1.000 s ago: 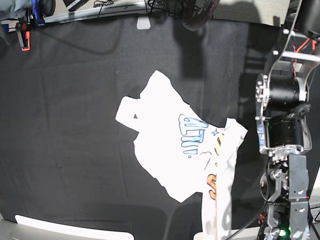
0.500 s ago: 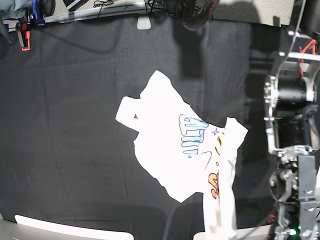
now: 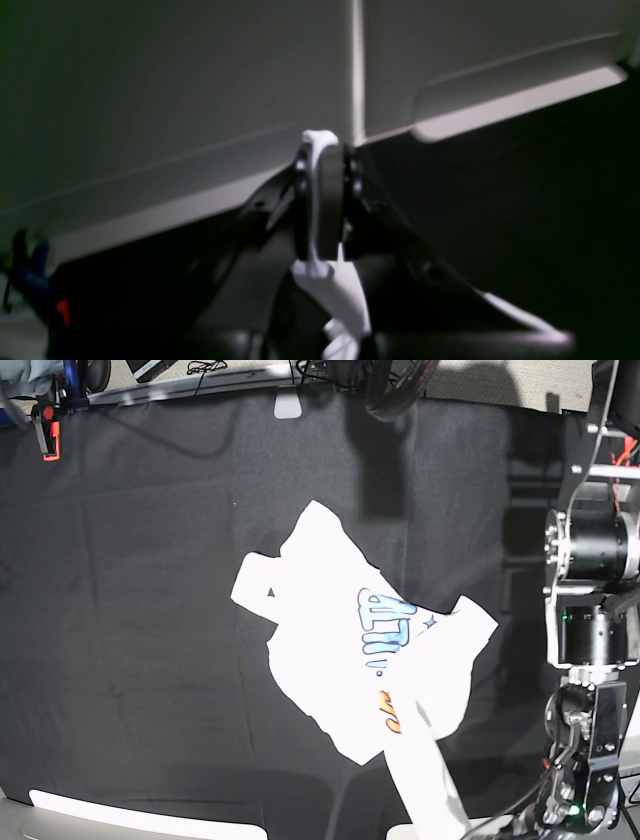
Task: Layout the t-shirt on the table in an organized manner, then fold the t-shirt properly
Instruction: 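Hold the shirt corner up with the left gripper over the table, then reach the right gripper to the shirt sleeve and grasp it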
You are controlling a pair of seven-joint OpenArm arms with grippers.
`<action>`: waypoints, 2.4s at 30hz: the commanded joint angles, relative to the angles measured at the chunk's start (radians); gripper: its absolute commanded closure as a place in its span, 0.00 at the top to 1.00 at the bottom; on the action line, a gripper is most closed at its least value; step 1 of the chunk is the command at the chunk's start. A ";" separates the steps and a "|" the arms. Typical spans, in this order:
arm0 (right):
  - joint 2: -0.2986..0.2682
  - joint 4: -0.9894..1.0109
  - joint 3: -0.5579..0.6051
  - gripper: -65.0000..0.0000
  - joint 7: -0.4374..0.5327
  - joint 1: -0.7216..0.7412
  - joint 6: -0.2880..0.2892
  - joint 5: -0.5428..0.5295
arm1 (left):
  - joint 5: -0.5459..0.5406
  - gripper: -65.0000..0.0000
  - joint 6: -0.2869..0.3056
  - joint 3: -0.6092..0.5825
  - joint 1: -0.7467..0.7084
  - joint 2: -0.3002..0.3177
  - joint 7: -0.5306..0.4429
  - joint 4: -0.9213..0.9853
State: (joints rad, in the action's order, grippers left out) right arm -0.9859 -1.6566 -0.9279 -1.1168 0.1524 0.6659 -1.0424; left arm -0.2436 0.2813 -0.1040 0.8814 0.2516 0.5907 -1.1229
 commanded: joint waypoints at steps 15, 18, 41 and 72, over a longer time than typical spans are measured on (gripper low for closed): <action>-0.075 -0.042 -0.079 0.00 -0.018 -0.252 0.032 -0.158 | -0.084 0.00 0.045 0.005 0.046 0.043 -0.030 -0.016; -0.075 -0.099 -0.079 0.00 -0.017 -0.312 0.032 -0.075 | -0.107 0.00 0.054 0.005 0.040 0.066 -0.032 -0.017; 0.016 -0.097 -0.391 0.00 -0.017 -0.342 0.032 -0.214 | -0.230 0.00 0.068 0.019 0.053 -0.002 0.143 -0.327; 0.807 0.091 0.648 0.47 0.212 0.042 -0.035 0.437 | -0.308 0.00 0.068 0.019 0.055 -0.004 0.234 -0.327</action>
State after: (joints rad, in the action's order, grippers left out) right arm -0.1711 -1.5524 -0.2779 -0.9230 0.1722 0.6250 -0.5884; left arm -0.5430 0.3489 -0.0906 0.8951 0.2440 0.8486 -1.4353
